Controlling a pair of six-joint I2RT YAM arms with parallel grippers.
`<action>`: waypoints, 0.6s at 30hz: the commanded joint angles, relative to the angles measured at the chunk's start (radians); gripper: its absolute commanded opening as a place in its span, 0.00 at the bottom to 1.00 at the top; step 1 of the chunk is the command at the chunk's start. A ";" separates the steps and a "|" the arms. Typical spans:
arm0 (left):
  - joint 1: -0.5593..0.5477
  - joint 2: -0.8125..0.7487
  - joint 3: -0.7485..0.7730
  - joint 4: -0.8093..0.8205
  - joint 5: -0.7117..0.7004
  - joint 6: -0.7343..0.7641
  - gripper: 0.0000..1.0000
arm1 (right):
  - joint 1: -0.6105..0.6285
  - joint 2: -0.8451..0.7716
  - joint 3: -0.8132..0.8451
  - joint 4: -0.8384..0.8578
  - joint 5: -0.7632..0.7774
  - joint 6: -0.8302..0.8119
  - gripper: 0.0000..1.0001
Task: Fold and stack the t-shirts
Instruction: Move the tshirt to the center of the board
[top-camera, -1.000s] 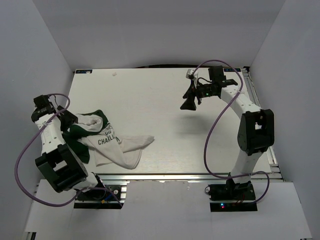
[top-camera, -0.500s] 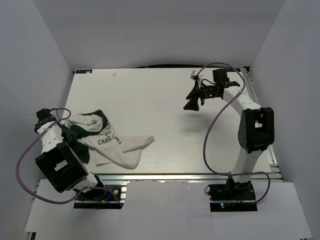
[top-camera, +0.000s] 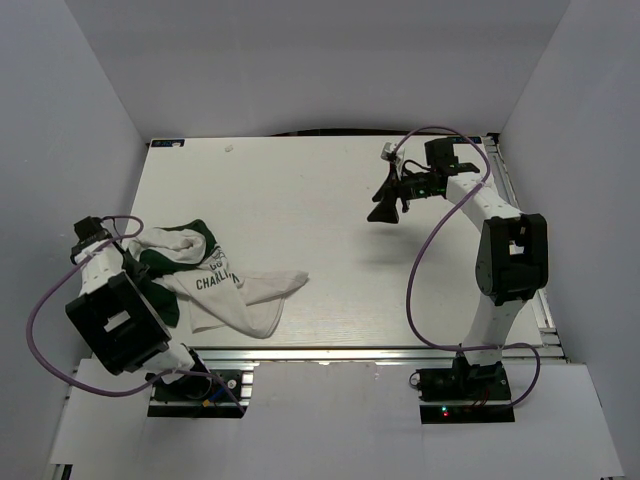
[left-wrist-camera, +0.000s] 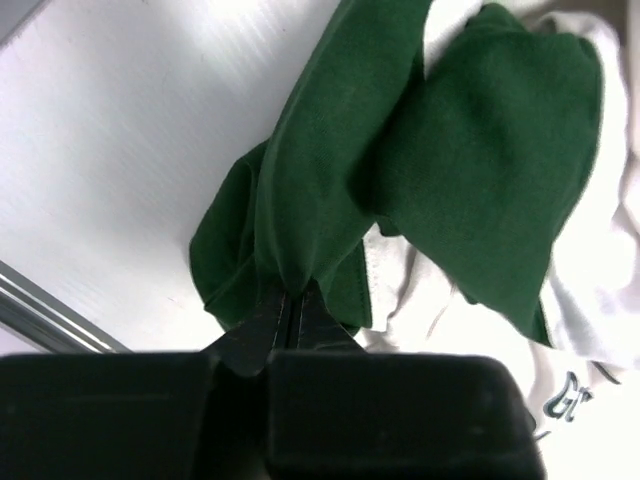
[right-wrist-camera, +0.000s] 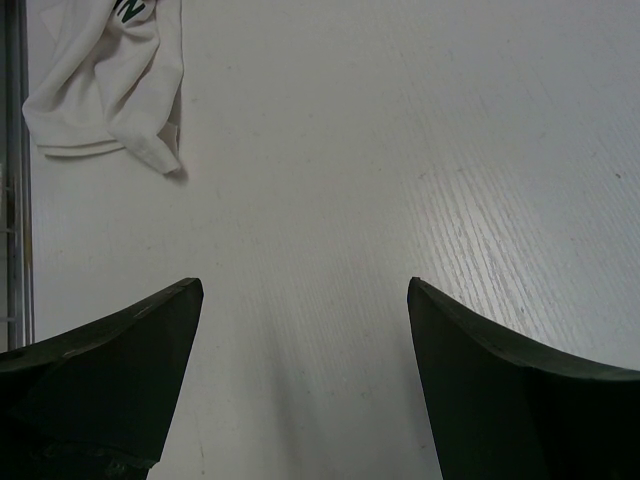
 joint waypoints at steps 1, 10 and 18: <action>0.000 -0.080 0.042 0.010 0.014 -0.016 0.00 | -0.002 -0.031 0.032 -0.025 -0.011 -0.018 0.89; -0.182 -0.100 0.476 0.005 0.462 -0.171 0.00 | 0.006 -0.042 0.126 -0.105 -0.033 -0.027 0.89; -0.426 -0.005 0.878 0.071 0.717 -0.242 0.00 | 0.030 -0.096 0.141 -0.030 -0.034 0.054 0.89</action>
